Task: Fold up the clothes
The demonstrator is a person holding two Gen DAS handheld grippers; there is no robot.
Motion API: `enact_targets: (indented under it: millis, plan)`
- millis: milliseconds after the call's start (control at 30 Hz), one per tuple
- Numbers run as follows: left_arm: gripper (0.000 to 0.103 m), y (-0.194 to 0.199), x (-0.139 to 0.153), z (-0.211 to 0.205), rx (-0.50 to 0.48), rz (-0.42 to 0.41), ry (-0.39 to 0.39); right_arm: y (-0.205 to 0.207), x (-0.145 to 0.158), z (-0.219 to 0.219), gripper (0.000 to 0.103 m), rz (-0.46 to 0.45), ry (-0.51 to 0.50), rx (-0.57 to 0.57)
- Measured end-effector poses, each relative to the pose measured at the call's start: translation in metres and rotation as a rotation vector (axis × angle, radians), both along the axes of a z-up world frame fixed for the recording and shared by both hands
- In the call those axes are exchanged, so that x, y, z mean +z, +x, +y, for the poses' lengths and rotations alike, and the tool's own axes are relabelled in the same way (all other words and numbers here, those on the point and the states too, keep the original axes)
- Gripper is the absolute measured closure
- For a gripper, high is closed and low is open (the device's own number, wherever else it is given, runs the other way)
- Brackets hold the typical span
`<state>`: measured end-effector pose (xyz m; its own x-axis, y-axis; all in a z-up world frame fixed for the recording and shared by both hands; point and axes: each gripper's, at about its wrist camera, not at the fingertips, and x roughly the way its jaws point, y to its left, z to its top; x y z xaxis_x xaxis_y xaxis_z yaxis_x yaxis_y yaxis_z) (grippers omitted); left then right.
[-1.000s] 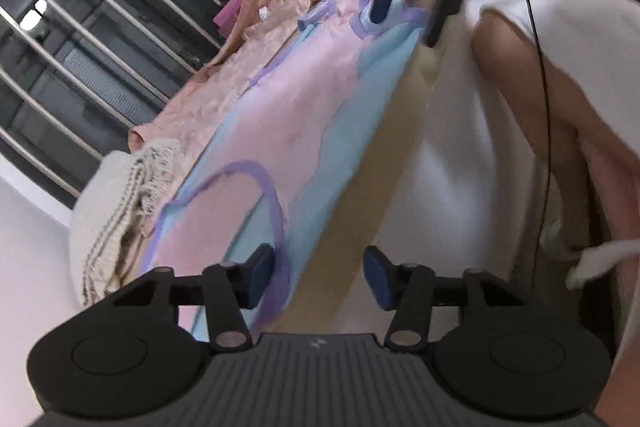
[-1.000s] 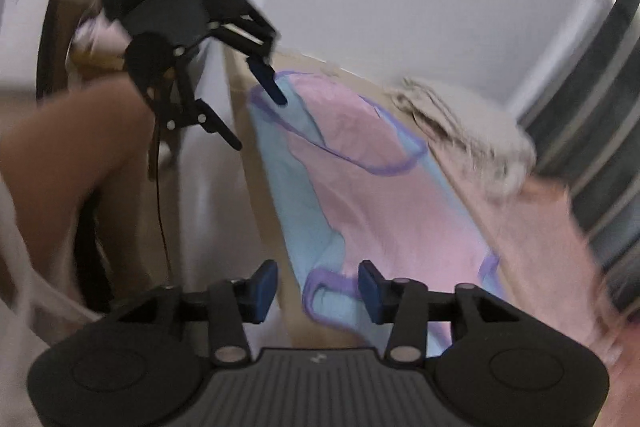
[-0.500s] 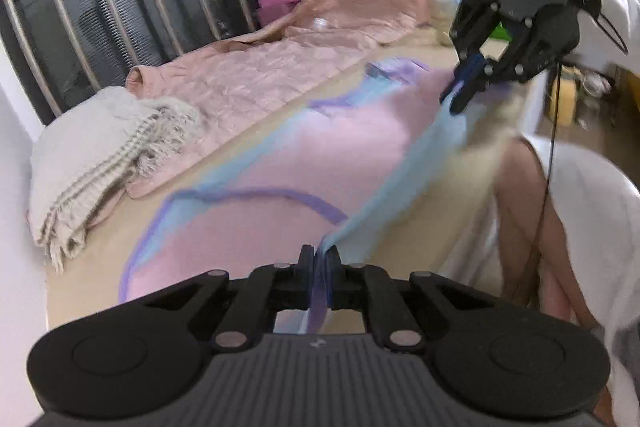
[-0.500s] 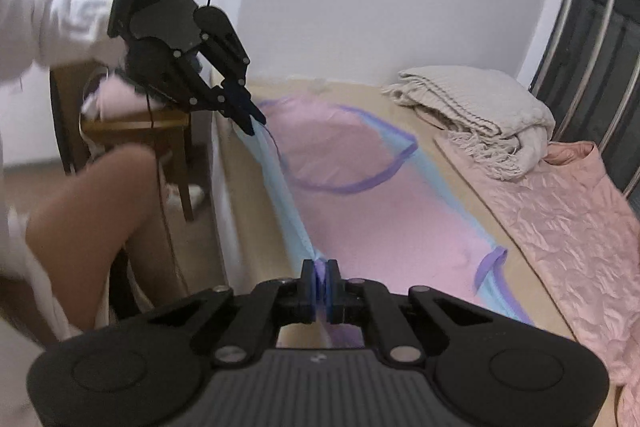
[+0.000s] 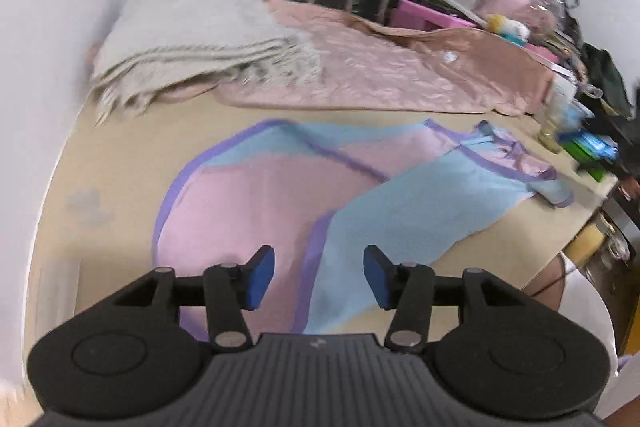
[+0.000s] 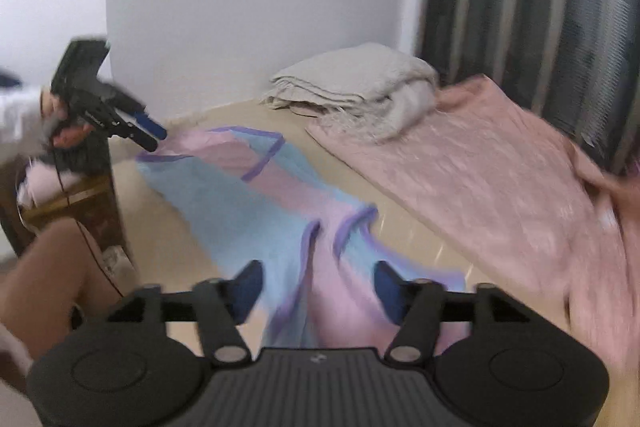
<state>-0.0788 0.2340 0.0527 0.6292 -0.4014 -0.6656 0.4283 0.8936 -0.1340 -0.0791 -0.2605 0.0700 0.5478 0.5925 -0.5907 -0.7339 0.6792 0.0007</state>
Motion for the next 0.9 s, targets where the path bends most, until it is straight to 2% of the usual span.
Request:
enact_targets:
  millis: [67, 100, 133, 167, 200, 233, 300, 467, 533, 600, 733, 767, 833, 900]
  plan:
    - [0.056, -0.007, -0.008, 0.0, 0.015, -0.009, 0.022, -0.02, -0.013, -0.007, 0.039, 0.006, -0.006, -0.019]
    - [0.061, -0.007, -0.012, -0.003, 0.011, -0.013, 0.033, -0.028, -0.02, -0.007, 0.039, -0.003, -0.021, -0.027]
    - [0.078, -0.008, -0.016, -0.006, 0.01, -0.018, 0.049, -0.031, -0.026, -0.005, 0.039, -0.002, -0.029, -0.029]
    - [0.098, -0.008, -0.02, -0.01, 0.015, -0.026, 0.079, -0.031, -0.032, -0.003, 0.041, 0.004, -0.033, -0.028]
    - [0.101, -0.008, -0.023, -0.012, 0.024, -0.033, 0.105, -0.031, -0.038, -0.001, 0.05, 0.011, -0.037, -0.026]
    - [0.102, -0.008, -0.025, -0.013, 0.018, -0.039, 0.107, -0.03, -0.044, 0.002, 0.092, 0.018, -0.041, -0.025]
    - [0.102, -0.01, -0.024, -0.01, 0.021, -0.052, 0.093, -0.023, -0.047, -0.001, 0.098, 0.071, -0.042, -0.012]
    - [0.102, -0.002, -0.012, -0.006, 0.036, -0.098, 0.105, -0.001, -0.026, -0.029, 0.098, 0.21, 0.035, 0.077]
    - [0.102, 0.004, -0.011, -0.009, 0.039, -0.12, 0.138, 0.017, -0.018, -0.039, 0.097, 0.232, 0.022, 0.044]
    - [0.102, 0.008, -0.012, -0.015, 0.023, -0.119, 0.166, 0.033, -0.018, -0.045, 0.097, 0.244, -0.04, -0.016]
    - [0.097, 0.013, -0.016, -0.017, 0.024, -0.09, 0.183, 0.044, -0.027, -0.039, 0.088, 0.145, -0.179, -0.163]
    - [0.095, 0.012, -0.017, -0.015, 0.029, -0.091, 0.177, 0.043, -0.027, -0.038, 0.084, 0.109, -0.186, -0.203]
    - [0.088, 0.007, -0.018, -0.01, 0.043, -0.082, 0.171, 0.031, -0.025, -0.037, 0.068, 0.056, -0.17, -0.226]
    - [0.081, 0.003, -0.017, -0.001, 0.076, -0.085, 0.158, 0.015, -0.019, -0.033, 0.067, 0.007, -0.11, -0.208]
